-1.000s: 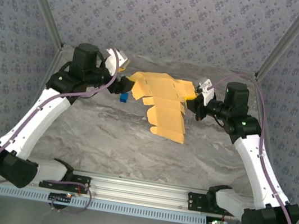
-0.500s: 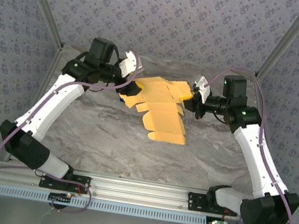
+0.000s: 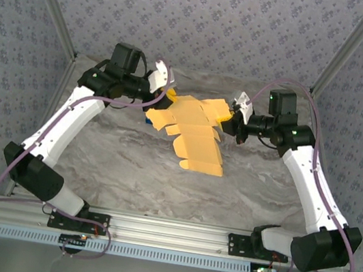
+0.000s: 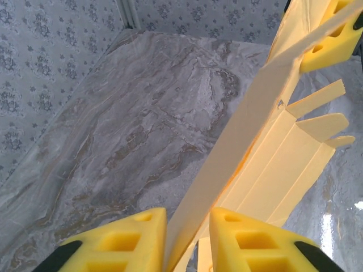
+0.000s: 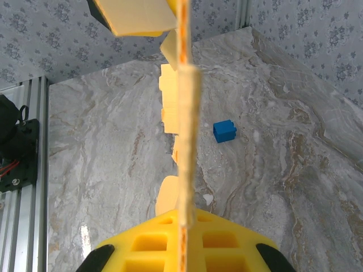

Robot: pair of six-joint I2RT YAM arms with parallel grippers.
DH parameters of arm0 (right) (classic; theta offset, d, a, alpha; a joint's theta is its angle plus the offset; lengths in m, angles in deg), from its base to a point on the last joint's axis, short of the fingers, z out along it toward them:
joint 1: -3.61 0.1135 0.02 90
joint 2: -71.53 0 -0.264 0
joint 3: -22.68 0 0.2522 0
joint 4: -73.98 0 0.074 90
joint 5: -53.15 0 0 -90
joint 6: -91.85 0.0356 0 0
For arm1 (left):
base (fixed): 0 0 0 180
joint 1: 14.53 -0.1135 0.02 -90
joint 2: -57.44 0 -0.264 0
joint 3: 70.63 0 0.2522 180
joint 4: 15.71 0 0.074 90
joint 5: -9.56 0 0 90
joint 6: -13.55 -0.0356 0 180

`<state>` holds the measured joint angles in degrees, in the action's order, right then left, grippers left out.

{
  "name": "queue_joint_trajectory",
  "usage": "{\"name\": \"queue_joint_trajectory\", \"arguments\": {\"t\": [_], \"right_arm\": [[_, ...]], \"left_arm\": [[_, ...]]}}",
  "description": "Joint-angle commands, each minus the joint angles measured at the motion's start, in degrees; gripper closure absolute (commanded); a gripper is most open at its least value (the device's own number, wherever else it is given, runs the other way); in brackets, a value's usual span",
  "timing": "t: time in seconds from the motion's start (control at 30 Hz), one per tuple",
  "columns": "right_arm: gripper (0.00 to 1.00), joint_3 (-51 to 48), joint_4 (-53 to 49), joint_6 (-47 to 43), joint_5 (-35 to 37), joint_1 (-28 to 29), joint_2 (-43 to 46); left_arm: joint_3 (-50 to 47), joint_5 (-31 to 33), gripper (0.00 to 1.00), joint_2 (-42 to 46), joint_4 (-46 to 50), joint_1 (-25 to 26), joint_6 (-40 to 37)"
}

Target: Fold the paper box

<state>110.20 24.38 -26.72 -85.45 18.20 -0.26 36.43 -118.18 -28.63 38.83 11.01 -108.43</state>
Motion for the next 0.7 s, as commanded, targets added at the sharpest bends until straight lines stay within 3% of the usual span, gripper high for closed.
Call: {"name": "queue_joint_trajectory", "arguments": {"t": [0.0,0.27,0.43,0.53,0.67], "right_arm": [[1.0,2.1,-0.9,-0.6,-2.0,-0.1,0.0],[1.0,2.2,0.0,0.6,-1.5,-0.2,-0.3],[0.99,2.0,3.6,5.9,1.7,0.1,-0.7],[0.86,1.7,5.2,10.8,4.6,0.5,-1.2],[0.57,0.2,6.8,14.1,7.3,0.4,-1.2]], "left_arm": [[1.6,-2.3,0.78,-0.5,0.5,0.4,-0.9],[2.2,-2.1,0.91,-0.9,0.6,0.8,-0.5],[1.6,1.7,1.0,0.2,-0.4,1.5,4.5],[1.0,4.6,1.0,1.4,-0.4,1.8,9.0],[-1.2,7.5,1.0,3.1,-0.3,1.7,14.7]]}}
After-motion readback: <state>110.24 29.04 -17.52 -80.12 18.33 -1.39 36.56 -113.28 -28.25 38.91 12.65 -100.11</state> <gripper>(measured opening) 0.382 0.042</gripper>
